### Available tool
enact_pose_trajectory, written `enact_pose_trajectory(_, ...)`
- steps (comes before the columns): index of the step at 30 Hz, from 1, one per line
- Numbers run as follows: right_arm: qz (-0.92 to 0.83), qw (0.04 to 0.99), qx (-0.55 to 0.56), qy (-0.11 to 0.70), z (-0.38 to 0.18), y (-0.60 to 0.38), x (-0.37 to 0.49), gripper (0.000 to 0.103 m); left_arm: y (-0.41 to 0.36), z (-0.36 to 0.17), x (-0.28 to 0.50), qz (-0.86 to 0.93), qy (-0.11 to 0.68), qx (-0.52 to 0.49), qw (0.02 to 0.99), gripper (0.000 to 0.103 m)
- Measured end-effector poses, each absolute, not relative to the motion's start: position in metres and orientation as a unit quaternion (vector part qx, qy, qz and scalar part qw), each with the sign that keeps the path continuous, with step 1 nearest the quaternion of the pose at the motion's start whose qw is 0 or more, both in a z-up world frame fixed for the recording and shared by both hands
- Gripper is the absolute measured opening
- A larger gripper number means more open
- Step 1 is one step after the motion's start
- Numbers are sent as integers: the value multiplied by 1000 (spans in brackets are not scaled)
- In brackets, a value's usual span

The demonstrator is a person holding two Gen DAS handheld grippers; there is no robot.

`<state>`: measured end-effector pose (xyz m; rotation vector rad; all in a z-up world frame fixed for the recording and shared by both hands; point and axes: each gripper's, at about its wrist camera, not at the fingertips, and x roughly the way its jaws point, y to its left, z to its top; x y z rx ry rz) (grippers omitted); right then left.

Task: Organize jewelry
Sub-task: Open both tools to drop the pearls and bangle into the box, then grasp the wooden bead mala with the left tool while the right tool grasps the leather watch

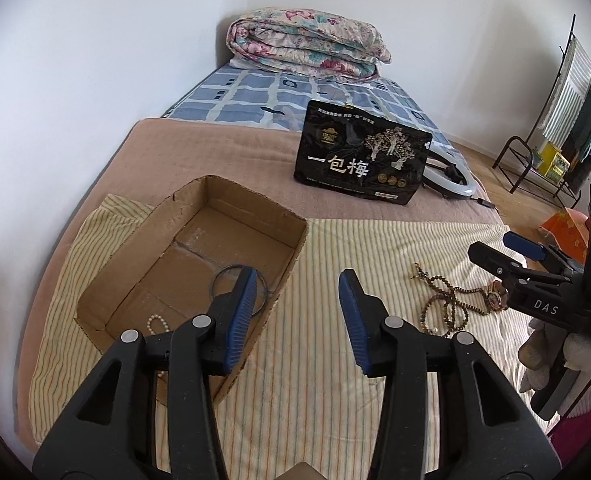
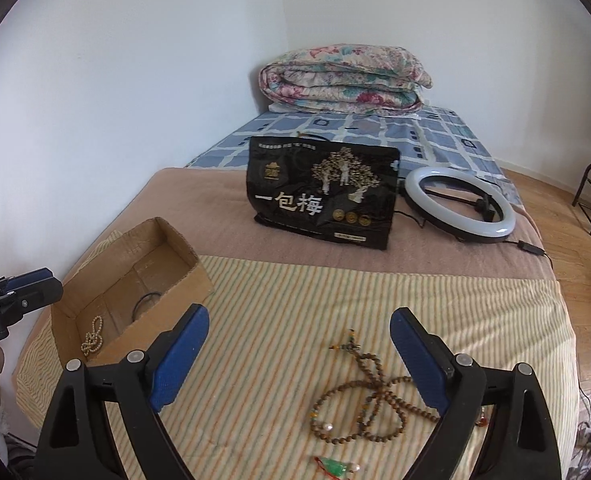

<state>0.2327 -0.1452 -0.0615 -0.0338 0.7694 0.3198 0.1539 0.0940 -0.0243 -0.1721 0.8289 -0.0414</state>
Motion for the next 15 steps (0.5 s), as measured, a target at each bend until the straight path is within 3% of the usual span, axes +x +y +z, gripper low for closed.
enact_pose_trajectory(6, 115, 920, 7, 374, -55, -202, 230, 97, 59, -27, 163, -47, 412, -78, 906, 44)
enact_pose_trajectory(9, 96, 922, 7, 375, -54, -225, 227, 97, 41, -28, 168, -62, 415, -78, 904, 57)
enact_pose_trajectory(15, 70, 920, 8, 384, -59, -265, 221, 98, 5, -36, 178, -93, 429, -74, 895, 61)
